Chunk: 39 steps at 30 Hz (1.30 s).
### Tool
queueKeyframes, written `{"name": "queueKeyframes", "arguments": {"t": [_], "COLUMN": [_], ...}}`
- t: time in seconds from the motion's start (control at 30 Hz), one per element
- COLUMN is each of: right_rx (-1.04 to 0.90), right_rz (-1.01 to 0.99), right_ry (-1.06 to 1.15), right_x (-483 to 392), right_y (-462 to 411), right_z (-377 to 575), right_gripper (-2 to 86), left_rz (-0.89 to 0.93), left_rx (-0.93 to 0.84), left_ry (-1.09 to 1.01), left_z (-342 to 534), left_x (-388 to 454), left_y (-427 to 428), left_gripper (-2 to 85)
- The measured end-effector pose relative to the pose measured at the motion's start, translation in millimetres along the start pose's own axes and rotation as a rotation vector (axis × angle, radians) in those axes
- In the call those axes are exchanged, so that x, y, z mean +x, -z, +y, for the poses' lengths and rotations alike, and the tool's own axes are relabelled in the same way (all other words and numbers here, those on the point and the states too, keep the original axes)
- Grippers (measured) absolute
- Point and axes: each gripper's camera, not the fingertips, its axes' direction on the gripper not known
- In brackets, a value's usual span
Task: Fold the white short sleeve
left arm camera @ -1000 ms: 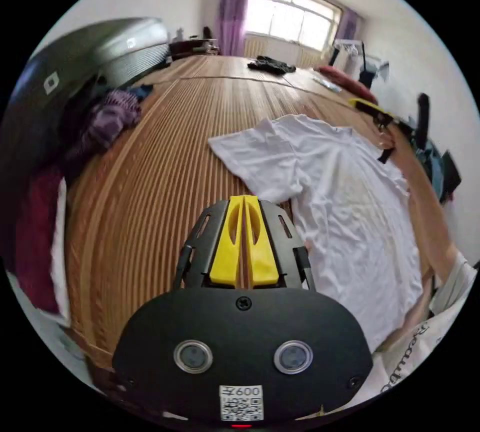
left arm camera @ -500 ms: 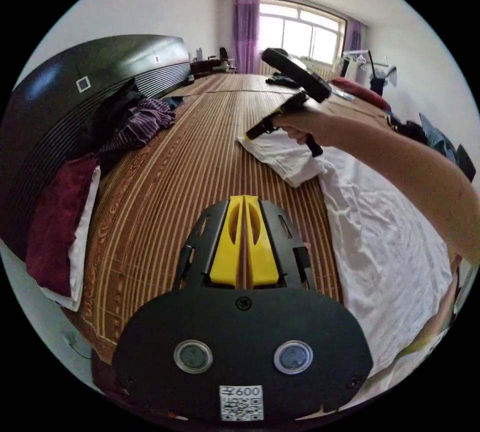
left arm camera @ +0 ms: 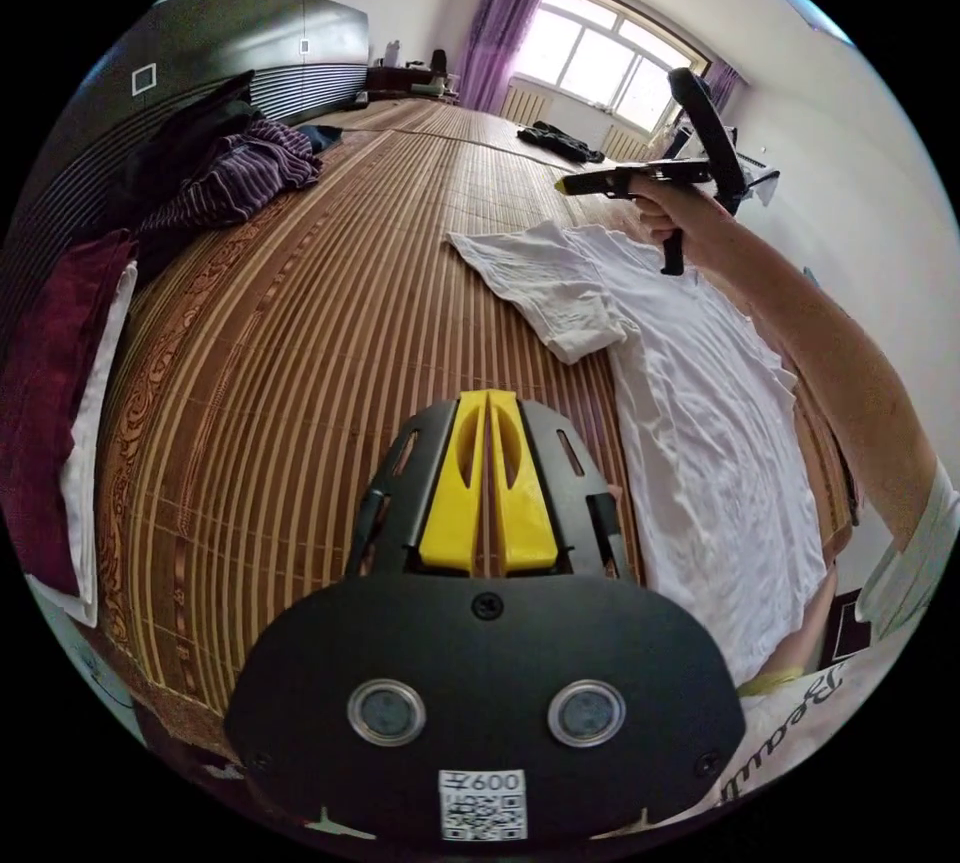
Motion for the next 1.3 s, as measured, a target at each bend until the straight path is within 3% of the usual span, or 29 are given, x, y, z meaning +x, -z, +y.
{"name": "queueKeyframes", "arguments": {"t": [0.17,0.33,0.63,0.8,0.87,1.0,1.1,1.3], "right_rx": [-0.065,-0.036,0.316,0.034,0.007,-0.071,-0.104,-0.063], "right_rz": [0.013,0.163,0.078,-0.196,-0.204,-0.249,-0.207,-0.344], "right_ry": [0.089,0.111,-0.001,0.255,0.317,0.389,0.352,0.124], "right_x": [1,0,52,43,37,28,31,81], "right_y": [-61,-95,-36,-24,-20,-29,-47,-42], "right_z": [18,26,84,114,127,137,131,129], "right_gripper": [-0.8,-0.8,-0.8,-0.8,-0.8,-0.8,-0.8,-0.8], "left_rz": [-0.007,0.004,0.100,0.427,0.488,0.333,0.368,0.455], "left_rx": [-0.038,-0.070,-0.054,-0.092,-0.119,-0.237,-0.246,-0.275], "left_ry": [-0.014,0.012,-0.033,-0.273,-0.344,-0.409,-0.370,-0.306], "left_z": [-4,-10,-15,-24,-25,-26,-30,-41], "left_x": [-16,-41,-72,-56,-45,-33,-46,-73], "left_y": [-1,-3,11,8,7,-8,-6,-5], "left_gripper": [0.3,0.3,0.2,0.2,0.2,0.2,0.1,0.1]}}
